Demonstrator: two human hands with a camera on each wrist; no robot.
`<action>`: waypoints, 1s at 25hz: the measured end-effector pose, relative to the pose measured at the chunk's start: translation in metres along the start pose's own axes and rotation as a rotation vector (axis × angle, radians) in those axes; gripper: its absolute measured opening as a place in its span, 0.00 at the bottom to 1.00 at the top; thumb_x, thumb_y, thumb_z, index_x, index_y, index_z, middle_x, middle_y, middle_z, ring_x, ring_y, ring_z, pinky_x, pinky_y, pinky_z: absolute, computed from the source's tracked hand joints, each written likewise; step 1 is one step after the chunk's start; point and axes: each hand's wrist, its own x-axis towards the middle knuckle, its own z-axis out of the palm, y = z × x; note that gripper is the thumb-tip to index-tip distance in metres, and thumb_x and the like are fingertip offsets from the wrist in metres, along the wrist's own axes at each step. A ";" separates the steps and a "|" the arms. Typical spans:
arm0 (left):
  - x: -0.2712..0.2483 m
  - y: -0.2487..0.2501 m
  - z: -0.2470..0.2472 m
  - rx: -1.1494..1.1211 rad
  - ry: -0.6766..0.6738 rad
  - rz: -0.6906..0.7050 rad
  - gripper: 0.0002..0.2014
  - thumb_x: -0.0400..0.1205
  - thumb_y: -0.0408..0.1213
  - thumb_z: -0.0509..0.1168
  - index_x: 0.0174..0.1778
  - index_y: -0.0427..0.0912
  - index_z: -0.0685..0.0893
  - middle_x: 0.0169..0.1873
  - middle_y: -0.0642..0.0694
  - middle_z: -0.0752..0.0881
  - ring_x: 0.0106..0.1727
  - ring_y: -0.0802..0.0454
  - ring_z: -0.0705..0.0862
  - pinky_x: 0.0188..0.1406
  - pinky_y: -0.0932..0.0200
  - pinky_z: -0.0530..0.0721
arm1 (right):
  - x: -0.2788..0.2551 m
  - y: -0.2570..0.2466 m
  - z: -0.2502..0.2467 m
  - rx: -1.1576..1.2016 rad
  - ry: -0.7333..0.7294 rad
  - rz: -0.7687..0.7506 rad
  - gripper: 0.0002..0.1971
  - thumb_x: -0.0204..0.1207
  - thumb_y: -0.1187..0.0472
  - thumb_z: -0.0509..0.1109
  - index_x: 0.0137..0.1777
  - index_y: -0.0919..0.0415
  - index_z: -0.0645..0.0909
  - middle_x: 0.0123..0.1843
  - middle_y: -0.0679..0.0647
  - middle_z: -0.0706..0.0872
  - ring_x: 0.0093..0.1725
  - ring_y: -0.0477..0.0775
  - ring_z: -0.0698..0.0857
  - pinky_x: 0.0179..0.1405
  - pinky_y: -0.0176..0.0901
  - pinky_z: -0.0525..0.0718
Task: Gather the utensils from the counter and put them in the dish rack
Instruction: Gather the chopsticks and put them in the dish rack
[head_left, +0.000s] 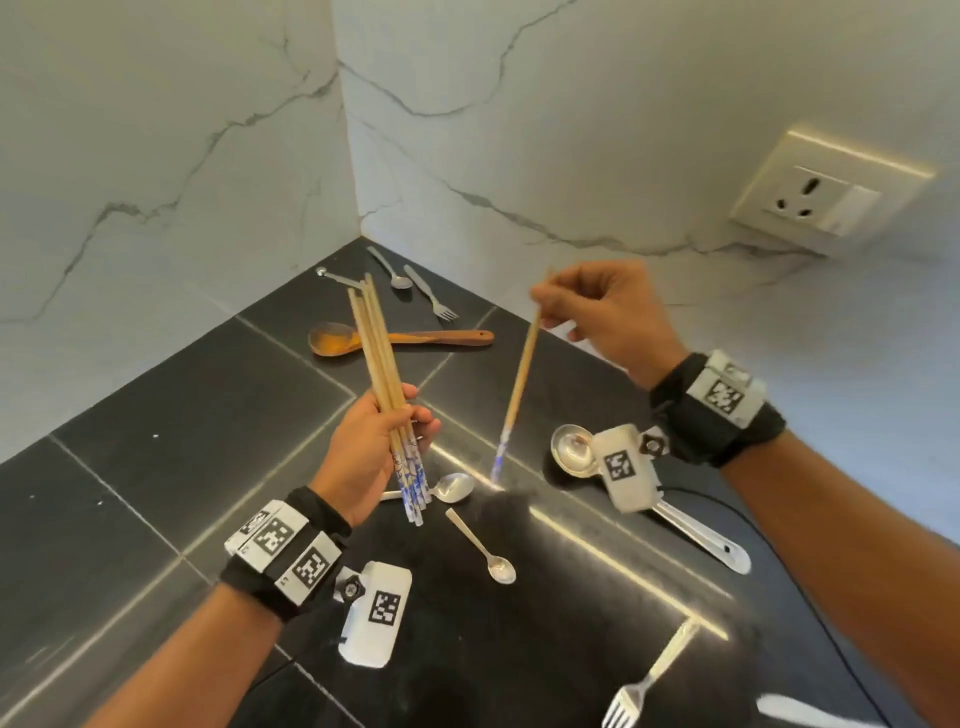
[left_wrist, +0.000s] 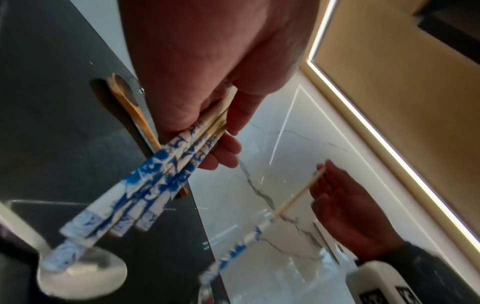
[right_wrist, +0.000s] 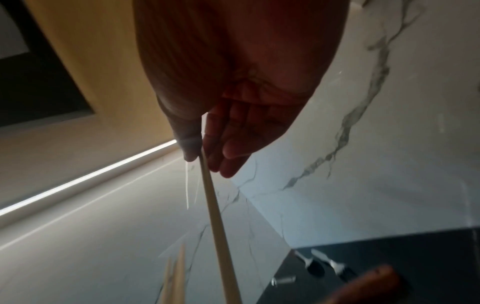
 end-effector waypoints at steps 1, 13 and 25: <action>-0.007 -0.008 0.010 0.023 -0.043 -0.013 0.10 0.87 0.26 0.54 0.56 0.39 0.80 0.37 0.41 0.87 0.42 0.46 0.89 0.55 0.45 0.85 | -0.012 0.000 0.011 0.001 -0.054 0.015 0.07 0.76 0.60 0.77 0.48 0.64 0.90 0.33 0.48 0.92 0.31 0.43 0.89 0.28 0.32 0.85; -0.062 -0.090 0.075 -0.064 -0.207 -0.210 0.13 0.91 0.41 0.52 0.60 0.39 0.78 0.35 0.39 0.86 0.42 0.44 0.87 0.51 0.47 0.84 | -0.078 0.057 0.048 -0.148 0.189 0.228 0.08 0.71 0.53 0.81 0.37 0.57 0.90 0.28 0.53 0.91 0.26 0.51 0.89 0.41 0.58 0.93; -0.107 -0.113 0.138 -0.027 -0.371 -0.101 0.13 0.88 0.34 0.55 0.67 0.43 0.76 0.63 0.32 0.85 0.62 0.42 0.85 0.62 0.46 0.83 | -0.260 0.056 -0.014 -0.169 0.043 0.263 0.34 0.76 0.59 0.75 0.80 0.43 0.68 0.70 0.42 0.76 0.65 0.41 0.82 0.63 0.43 0.86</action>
